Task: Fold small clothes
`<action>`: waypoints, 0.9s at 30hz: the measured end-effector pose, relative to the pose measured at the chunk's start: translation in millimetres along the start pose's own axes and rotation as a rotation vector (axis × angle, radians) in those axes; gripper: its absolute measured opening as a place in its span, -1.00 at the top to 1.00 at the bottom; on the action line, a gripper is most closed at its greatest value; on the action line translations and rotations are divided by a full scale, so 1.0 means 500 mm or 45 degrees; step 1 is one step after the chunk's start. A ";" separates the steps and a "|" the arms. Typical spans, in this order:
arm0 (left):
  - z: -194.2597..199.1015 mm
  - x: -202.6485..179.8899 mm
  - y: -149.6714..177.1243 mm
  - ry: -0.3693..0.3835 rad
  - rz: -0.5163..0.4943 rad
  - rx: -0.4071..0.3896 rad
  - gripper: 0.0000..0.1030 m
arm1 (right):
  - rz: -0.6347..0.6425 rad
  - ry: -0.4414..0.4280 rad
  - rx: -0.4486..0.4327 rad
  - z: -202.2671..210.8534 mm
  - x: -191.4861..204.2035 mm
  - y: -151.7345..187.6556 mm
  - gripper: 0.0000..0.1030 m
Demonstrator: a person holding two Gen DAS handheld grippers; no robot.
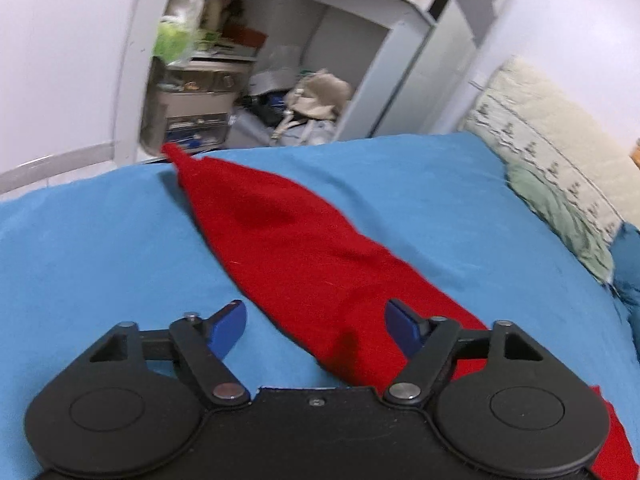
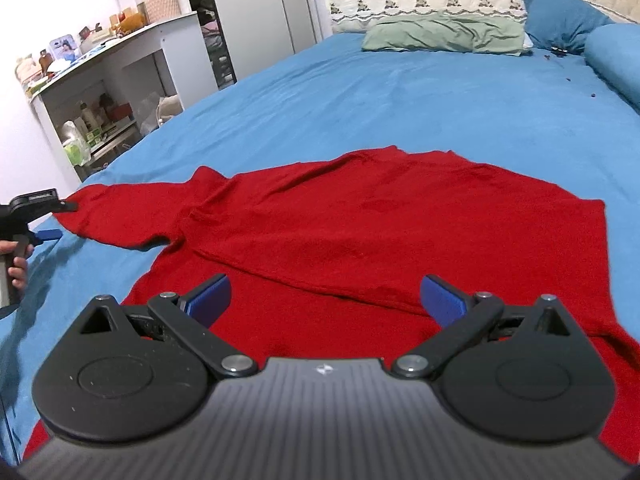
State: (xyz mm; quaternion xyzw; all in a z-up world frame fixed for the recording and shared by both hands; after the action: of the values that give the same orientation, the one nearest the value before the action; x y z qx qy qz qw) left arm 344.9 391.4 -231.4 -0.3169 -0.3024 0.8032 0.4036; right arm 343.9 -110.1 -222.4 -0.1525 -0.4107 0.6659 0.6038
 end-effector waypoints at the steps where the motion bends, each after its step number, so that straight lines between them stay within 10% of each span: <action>1: -0.007 0.011 -0.002 -0.011 0.018 -0.006 -0.45 | -0.001 -0.002 0.000 -0.004 0.000 0.001 -1.00; 9: -0.048 0.047 -0.038 -0.115 0.061 -0.075 0.05 | -0.007 -0.005 -0.016 -0.022 -0.005 0.004 -1.00; 12: -0.057 0.043 -0.039 -0.204 0.004 -0.061 0.93 | -0.027 -0.002 -0.016 -0.027 -0.012 0.009 -1.00; 19: 0.010 -0.069 -0.079 -0.152 -0.215 -0.160 0.93 | -0.075 0.031 -0.060 -0.012 -0.035 -0.003 -1.00; 27: 0.178 -0.445 -0.087 0.253 -0.727 -0.376 0.93 | -0.176 0.122 -0.221 0.074 -0.097 -0.062 -1.00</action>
State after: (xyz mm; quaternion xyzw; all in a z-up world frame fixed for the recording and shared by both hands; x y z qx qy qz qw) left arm 403.0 205.4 -85.2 -0.3514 -0.4511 0.5706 0.5895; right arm 350.1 -170.9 -191.2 -0.2074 -0.4470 0.5766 0.6517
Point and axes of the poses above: each gripper's, at about its wrist camera, not at the fingertips, and z roughly against the way its jaws point, x to its left, y to its underside, the point moved 4 cm from there along -z, roughly the way its jaws point, and after that the axes turned 10 degrees about -z, right-handed, at the moved point
